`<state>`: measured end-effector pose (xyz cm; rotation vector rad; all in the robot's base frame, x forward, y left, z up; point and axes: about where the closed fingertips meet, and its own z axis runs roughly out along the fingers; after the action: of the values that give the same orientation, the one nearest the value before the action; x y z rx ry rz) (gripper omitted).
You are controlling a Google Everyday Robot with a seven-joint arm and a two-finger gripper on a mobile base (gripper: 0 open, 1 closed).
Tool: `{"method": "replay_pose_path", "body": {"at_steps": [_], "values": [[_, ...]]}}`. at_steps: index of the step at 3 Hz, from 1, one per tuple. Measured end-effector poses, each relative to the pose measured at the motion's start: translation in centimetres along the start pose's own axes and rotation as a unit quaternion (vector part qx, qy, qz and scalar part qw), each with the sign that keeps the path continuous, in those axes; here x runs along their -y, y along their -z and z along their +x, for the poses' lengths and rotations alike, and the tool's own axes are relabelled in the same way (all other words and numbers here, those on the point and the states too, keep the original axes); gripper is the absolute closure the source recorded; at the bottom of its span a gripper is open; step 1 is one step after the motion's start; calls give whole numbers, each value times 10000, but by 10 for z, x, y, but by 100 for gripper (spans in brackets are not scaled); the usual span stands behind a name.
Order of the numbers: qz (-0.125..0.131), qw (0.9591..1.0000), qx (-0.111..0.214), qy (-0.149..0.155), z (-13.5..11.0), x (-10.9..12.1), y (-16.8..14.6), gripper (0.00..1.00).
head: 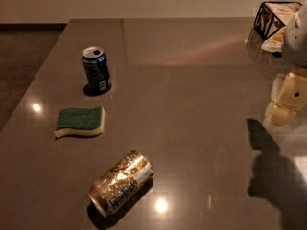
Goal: Place orange can upright
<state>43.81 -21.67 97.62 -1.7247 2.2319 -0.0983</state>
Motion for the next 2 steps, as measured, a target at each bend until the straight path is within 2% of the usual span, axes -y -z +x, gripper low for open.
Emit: {"method": "replay_pose_path", "body": {"at_steps": [1,2], "values": [[-1,10000,12,14,-2,0,1,0],[-164,9993,68,318,-18,-5,0,0]]}}
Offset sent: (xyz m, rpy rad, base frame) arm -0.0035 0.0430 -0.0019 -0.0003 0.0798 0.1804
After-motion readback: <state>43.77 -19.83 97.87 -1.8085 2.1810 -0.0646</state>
